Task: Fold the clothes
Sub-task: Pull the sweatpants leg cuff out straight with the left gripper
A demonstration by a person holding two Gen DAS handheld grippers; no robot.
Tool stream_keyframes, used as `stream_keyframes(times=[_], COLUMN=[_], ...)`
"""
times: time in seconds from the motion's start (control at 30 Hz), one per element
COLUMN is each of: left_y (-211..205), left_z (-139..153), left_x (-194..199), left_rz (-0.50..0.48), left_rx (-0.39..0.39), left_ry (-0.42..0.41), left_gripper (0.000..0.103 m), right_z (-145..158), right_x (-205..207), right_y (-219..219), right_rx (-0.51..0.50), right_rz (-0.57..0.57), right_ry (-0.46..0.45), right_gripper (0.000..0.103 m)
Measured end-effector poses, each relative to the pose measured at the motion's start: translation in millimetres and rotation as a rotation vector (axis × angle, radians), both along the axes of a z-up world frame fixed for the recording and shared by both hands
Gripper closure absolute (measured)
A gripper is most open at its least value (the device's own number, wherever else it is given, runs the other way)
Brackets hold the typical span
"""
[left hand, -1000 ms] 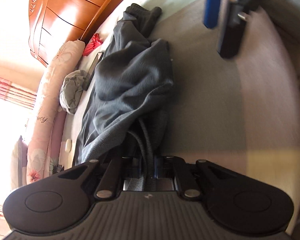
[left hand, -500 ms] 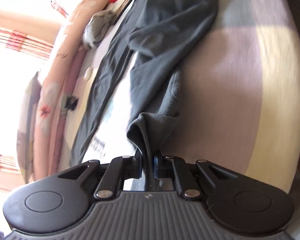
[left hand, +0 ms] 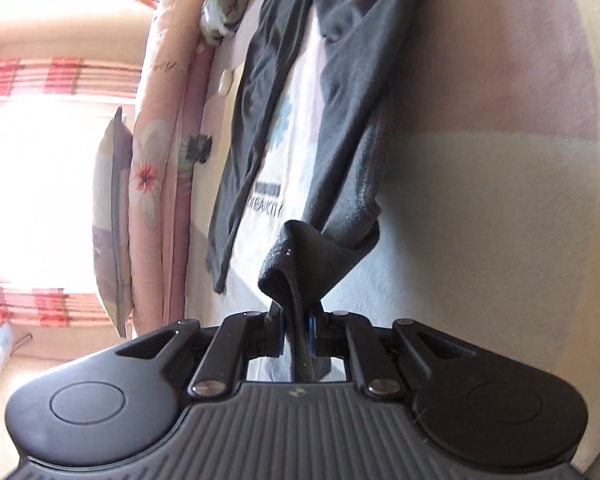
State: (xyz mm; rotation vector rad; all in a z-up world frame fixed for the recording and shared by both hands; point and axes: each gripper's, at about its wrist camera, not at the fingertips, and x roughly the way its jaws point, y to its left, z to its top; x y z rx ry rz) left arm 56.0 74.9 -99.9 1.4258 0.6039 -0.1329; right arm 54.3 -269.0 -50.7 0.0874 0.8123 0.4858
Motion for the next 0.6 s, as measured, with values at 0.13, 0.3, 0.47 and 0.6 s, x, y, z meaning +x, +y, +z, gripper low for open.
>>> stream_keyframes(times=[0.13, 0.3, 0.47, 0.6], left_y=[12, 33, 52, 66], left_z=[1, 11, 13, 16], left_x=[6, 5, -4, -6], left_rz=[0.052, 0.157, 0.224, 0.267], left_rx=[0.005, -0.079, -0.109, -0.121], left_ry=[-0.016, -0.016, -0.008, -0.005], left_gripper=[0.094, 0.095, 0.095, 0.094], right_z=[1, 0, -2, -3], right_x=[-2, 1, 3, 4], right_y=[-1, -2, 1, 2], right_rx=[-0.008, -0.004, 0.0, -0.001], right_rz=[0.001, -0.006, -0.004, -0.001], right_ry=[0.0, 0.01, 0.022, 0.029], right_gripper=[0.029, 0.029, 0.029, 0.029])
